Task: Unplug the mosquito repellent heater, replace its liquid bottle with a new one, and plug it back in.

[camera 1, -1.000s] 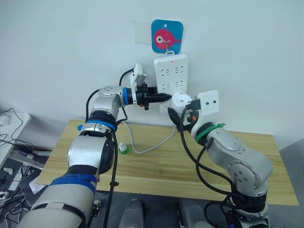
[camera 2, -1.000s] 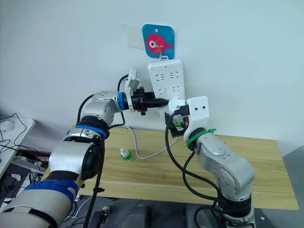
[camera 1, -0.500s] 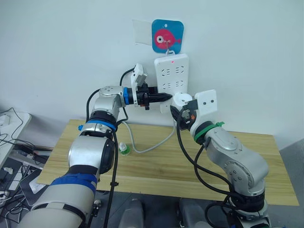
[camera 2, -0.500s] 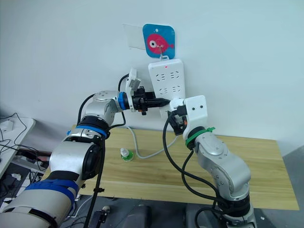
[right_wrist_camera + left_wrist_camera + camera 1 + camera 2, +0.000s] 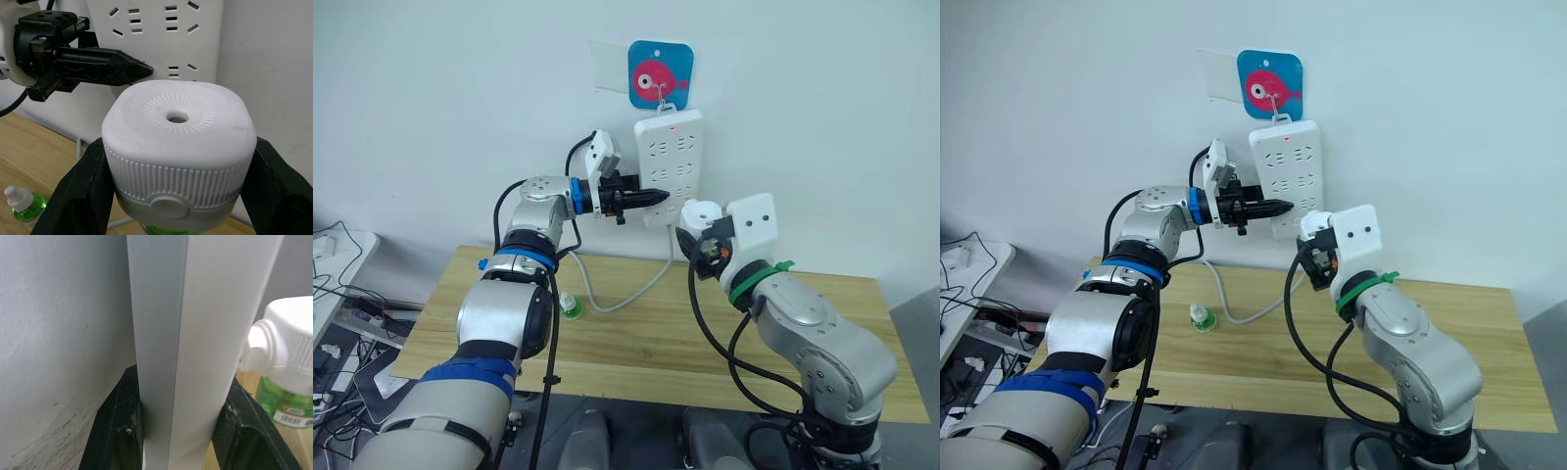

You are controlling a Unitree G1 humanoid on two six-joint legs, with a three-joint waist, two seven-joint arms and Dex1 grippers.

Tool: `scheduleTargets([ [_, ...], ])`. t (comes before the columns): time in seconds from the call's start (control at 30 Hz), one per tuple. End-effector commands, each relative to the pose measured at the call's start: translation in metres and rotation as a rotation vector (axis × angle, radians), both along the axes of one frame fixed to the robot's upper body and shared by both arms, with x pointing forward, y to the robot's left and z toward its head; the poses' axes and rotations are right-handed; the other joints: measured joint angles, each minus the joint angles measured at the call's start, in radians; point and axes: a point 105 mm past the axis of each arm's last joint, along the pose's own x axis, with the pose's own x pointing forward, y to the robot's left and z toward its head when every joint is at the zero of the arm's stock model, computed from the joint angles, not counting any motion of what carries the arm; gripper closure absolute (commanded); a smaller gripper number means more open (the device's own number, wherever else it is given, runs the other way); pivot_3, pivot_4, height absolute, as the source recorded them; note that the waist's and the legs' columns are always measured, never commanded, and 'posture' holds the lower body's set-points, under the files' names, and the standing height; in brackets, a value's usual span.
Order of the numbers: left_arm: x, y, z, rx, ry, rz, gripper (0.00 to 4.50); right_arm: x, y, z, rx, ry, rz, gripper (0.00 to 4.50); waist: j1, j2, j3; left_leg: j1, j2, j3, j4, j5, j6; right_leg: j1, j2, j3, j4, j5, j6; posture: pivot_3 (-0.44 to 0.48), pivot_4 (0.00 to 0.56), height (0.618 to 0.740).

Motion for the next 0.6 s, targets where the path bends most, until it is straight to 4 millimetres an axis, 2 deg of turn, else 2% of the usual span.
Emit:
scheduleTargets([
  [0.03, 0.008, 0.001, 0.010, -0.022, -0.012, 0.068, 3.19, -0.010, -0.003, 0.019, 0.043, -0.076, 0.011, 1.47, 0.000, 0.000, 0.000, 0.000, 0.000, 0.000, 0.000, 0.000, 0.000, 0.000, 0.000, 0.000, 0.000, 0.000, 0.000, -0.111, 0.183, 0.740],
  [0.1, 0.008, 0.002, 0.010, -0.023, -0.011, 0.067, 3.19, -0.012, -0.007, 0.021, 0.065, -0.081, 0.002, 1.47, 0.000, 0.000, 0.000, 0.000, 0.000, 0.000, 0.000, 0.000, 0.000, 0.000, 0.000, 0.000, 0.000, 0.000, 0.000, -0.111, 0.181, 0.740],
  [0.17, 0.008, 0.005, 0.012, -0.034, -0.007, 0.063, 2.46, -0.013, -0.015, 0.022, 0.099, -0.078, -0.019, 1.47, -0.002, 0.000, 0.000, 0.000, 0.000, 0.000, 0.000, 0.000, 0.000, 0.000, 0.000, 0.000, 0.000, 0.000, 0.000, -0.111, 0.178, 0.740],
  [0.27, 0.008, 0.014, 0.011, -0.031, 0.001, 0.077, 1.68, -0.011, -0.030, 0.019, 0.153, -0.065, -0.056, 1.47, -0.008, 0.000, 0.000, 0.000, 0.000, 0.000, -0.001, 0.000, 0.000, -0.001, 0.000, 0.000, 0.000, 0.000, 0.000, -0.111, 0.175, 0.740],
  [0.37, 0.008, 0.028, 0.006, -0.013, 0.007, 0.105, 0.77, -0.010, -0.044, 0.012, 0.167, -0.051, -0.067, 1.47, -0.016, 0.000, 0.000, 0.001, 0.001, 0.000, -0.001, 0.000, 0.000, -0.001, 0.001, 0.000, 0.002, 0.000, 0.000, -0.101, 0.170, 0.740],
  [0.47, 0.005, 0.051, -0.004, 0.005, 0.018, 0.137, 0.01, -0.005, -0.063, 0.004, 0.187, -0.037, -0.093, 1.47, -0.031, 0.001, -0.001, 0.006, 0.001, 0.002, -0.001, 0.001, 0.001, 0.002, 0.001, 0.002, 0.005, 0.000, 0.000, -0.086, 0.163, 0.740],
  [0.6, -0.012, 0.082, -0.027, 0.079, 0.020, 0.142, 0.01, 0.000, -0.073, 0.002, 0.240, -0.035, -0.102, 1.47, -0.071, 0.002, -0.001, 0.013, 0.003, 0.005, -0.004, 0.002, 0.003, 0.003, 0.004, 0.007, 0.009, 0.000, -0.002, -0.058, 0.157, 0.740],
])
